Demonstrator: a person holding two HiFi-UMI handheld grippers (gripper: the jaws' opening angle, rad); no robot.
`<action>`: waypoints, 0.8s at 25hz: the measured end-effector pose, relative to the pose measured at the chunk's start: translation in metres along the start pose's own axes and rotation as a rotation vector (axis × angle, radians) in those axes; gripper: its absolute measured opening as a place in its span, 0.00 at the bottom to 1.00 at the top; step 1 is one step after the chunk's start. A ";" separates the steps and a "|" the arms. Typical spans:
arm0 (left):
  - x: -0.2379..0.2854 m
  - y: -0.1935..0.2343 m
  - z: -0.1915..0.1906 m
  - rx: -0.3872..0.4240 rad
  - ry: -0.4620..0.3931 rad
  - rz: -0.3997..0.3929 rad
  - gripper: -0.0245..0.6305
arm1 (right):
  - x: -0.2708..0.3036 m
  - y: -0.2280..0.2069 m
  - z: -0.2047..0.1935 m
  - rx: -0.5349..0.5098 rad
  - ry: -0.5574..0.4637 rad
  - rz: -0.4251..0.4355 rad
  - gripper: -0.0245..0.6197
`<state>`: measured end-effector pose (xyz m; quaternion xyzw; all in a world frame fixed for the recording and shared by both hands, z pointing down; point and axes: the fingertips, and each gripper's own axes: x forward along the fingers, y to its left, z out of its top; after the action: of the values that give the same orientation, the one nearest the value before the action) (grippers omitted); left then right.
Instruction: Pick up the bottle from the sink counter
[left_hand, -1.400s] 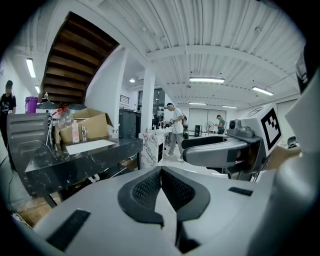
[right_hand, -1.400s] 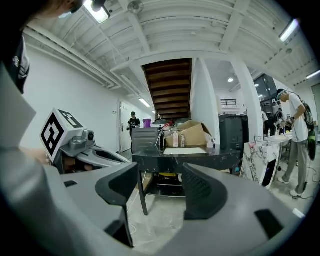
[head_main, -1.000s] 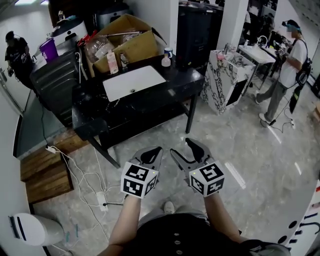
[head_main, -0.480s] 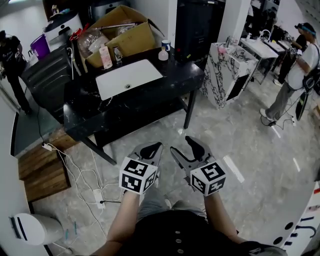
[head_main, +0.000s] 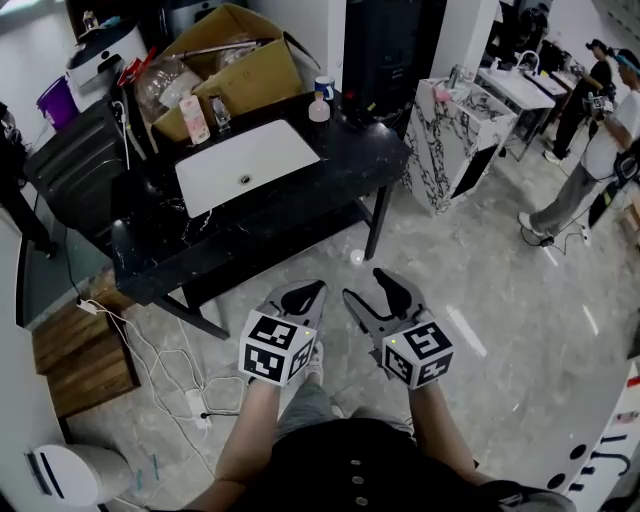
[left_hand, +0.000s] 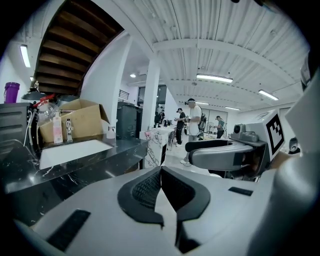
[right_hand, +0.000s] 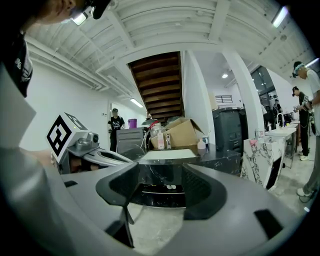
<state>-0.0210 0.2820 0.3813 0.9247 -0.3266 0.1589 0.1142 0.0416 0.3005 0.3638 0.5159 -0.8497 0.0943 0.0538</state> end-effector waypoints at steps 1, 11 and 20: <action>0.005 0.007 0.003 -0.002 -0.001 0.001 0.07 | 0.009 -0.004 0.001 -0.001 0.002 0.001 0.44; 0.050 0.084 0.039 -0.009 -0.020 0.004 0.07 | 0.088 -0.045 0.033 -0.030 0.000 -0.020 0.45; 0.091 0.147 0.081 0.010 -0.057 -0.024 0.06 | 0.151 -0.081 0.059 -0.043 -0.004 -0.068 0.45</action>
<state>-0.0307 0.0926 0.3556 0.9332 -0.3179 0.1328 0.1020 0.0438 0.1210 0.3432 0.5434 -0.8337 0.0729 0.0663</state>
